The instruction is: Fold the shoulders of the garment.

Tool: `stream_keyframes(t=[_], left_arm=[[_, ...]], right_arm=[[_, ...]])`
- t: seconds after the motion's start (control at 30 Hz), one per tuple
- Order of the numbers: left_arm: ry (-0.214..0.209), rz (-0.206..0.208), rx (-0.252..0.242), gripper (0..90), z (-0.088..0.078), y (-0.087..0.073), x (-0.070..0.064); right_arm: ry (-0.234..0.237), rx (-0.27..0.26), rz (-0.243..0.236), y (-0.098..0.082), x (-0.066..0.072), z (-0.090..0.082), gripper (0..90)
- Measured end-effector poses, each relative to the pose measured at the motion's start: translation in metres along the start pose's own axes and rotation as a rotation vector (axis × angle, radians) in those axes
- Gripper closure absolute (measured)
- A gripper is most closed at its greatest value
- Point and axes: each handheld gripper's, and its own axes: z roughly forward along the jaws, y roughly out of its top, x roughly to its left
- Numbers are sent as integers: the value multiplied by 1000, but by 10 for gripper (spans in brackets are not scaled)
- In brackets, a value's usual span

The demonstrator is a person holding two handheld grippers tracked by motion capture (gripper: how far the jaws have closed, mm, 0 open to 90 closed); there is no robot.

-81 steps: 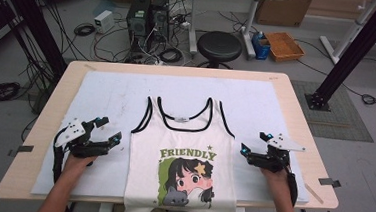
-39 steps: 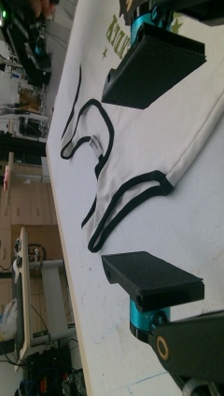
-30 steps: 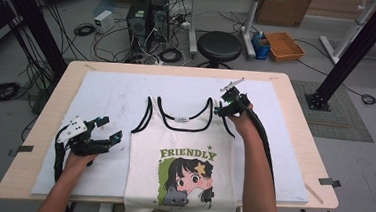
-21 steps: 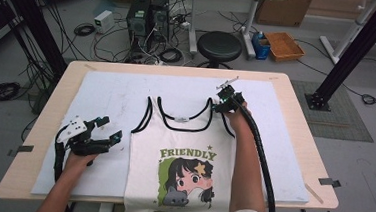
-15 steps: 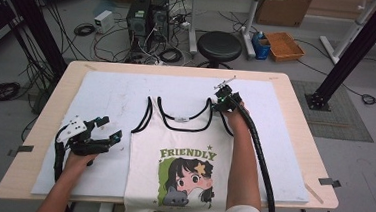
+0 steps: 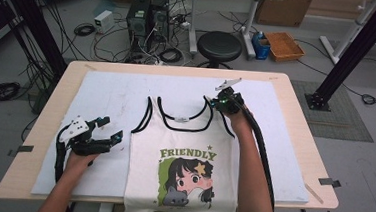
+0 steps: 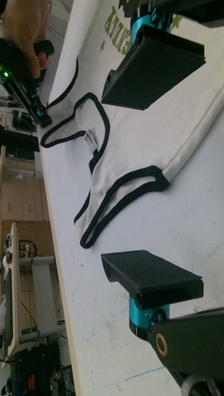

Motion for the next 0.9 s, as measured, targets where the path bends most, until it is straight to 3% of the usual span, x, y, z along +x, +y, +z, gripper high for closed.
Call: stream_keyframes(t=[0.2,0.4,0.5,0.6,0.67,0.73,0.8,0.9], left_arm=[[-3,4,4,199,0,0,-1],[-3,10,4,199,1,0,-1],[-3,12,6,199,1,0,-1],[-3,6,4,199,1,0,-1],[-3,3,5,199,1,0,-1],[-4,3,6,199,1,0,0],[-4,3,7,199,1,0,0],[-3,4,7,199,1,0,0]], right_arm=[[28,-54,-31,-9,13,-24,850],[65,-107,-20,-32,25,-40,848],[72,-111,-35,-39,30,-44,847],[121,-118,-42,-52,40,-52,845],[125,-112,-47,-55,43,-54,844],[150,-112,-43,-66,47,-57,808],[159,-81,-35,-72,48,-58,710],[141,-71,-32,-77,50,-65,589]])
